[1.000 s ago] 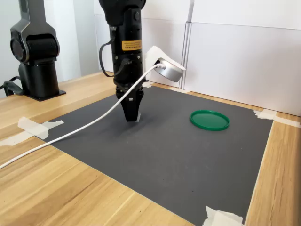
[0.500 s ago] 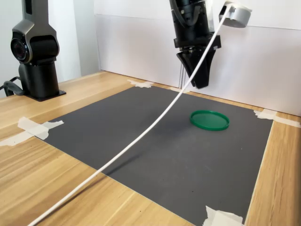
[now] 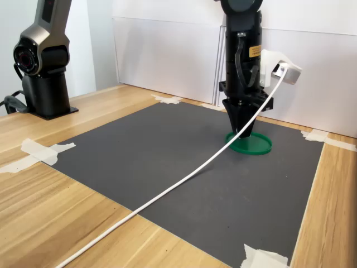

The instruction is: Grasp a white terminal and put it in the green lid.

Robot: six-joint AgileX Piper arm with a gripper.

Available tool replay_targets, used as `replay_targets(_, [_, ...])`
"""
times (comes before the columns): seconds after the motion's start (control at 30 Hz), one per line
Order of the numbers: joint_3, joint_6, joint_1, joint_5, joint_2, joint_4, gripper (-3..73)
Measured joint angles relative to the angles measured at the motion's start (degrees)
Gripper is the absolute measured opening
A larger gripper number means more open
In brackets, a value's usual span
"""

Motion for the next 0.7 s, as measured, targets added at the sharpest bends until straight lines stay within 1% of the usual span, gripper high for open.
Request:
replay_targets(0.07, [0.0,0.07,0.0,-0.05,0.04,-0.63,19.3])
replay_targets(0.27, [0.0,2.14,0.0,-2.26,0.28,-0.83,48.6])
replay_targets(0.37, [0.0,2.68,0.0,-3.02,-0.35,-1.18,58.6])
replay_targets(0.43, [0.05,2.93,0.0,-3.77,-2.12,-1.18,61.8])
replay_targets(0.5, [0.05,3.08,0.0,-5.49,-5.14,-1.18,63.2])
replay_targets(0.6, [1.31,3.2,0.0,-8.17,-11.58,-1.18,63.3])
replay_targets(0.7, [6.01,3.26,0.0,-12.47,-19.06,-1.18,63.1])
